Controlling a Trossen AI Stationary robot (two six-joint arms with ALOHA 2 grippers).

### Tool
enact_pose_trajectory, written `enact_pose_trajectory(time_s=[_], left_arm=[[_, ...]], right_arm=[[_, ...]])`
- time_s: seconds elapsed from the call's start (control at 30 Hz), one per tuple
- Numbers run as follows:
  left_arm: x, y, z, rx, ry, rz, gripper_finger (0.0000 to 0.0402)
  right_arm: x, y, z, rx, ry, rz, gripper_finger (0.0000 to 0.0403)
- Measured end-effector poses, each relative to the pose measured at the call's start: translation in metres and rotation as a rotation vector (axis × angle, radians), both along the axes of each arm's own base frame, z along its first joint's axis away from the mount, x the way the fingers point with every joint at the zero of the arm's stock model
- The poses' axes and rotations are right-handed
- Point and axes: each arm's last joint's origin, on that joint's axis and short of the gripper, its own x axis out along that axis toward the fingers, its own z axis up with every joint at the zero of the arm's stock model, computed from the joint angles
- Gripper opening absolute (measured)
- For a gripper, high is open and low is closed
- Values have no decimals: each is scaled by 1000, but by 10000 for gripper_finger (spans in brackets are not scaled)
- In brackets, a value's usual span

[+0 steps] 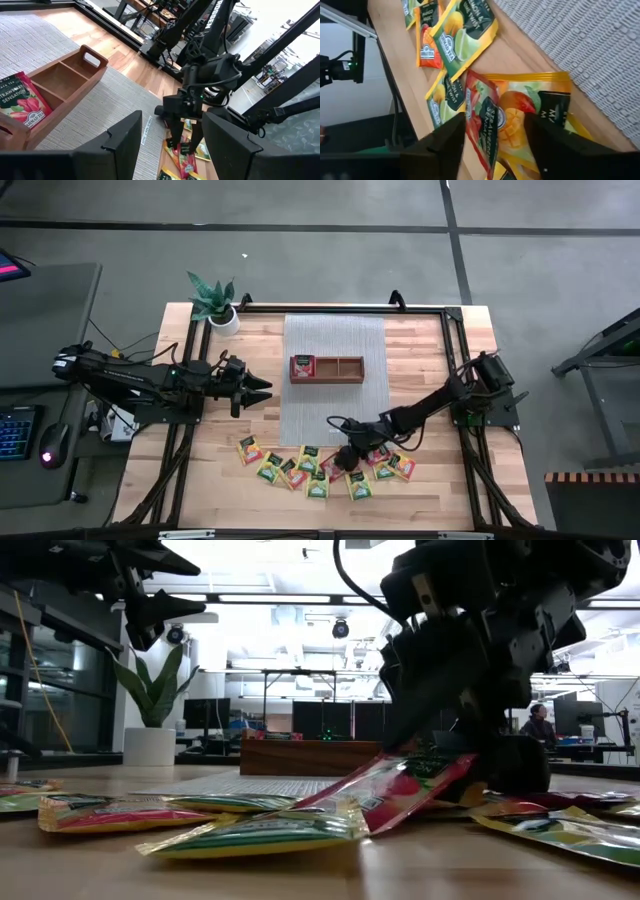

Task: Pick & Place Tea
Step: Put the red tea bag into the left section of the wooden organizer

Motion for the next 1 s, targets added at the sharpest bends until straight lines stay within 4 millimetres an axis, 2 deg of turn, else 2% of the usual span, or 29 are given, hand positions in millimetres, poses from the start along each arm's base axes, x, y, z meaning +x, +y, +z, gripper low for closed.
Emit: enact_pose_trajectory(time_s=[0.1,0.2,0.27,0.4,0.6,0.8,1.0], left_arm=[[0,0,0,0,1,0,205],[0,0,0,0,1,0,205],[0,0,0,0,1,0,205],[0,0,0,0,2,0,205],[0,0,0,0,2,0,205],[0,0,0,-1,2,-2,205],[0,0,0,-3,3,-16,205]], right_arm=[[0,0,-1,4,7,0,126],[0,0,-1,12,11,13,46],[-1,0,-1,18,12,26,12],[-1,0,4,27,4,28,6],[-3,-3,28,8,-71,11,2],[-9,-16,61,-45,-158,-25,1],[-23,-43,103,-150,-198,-40,1]])
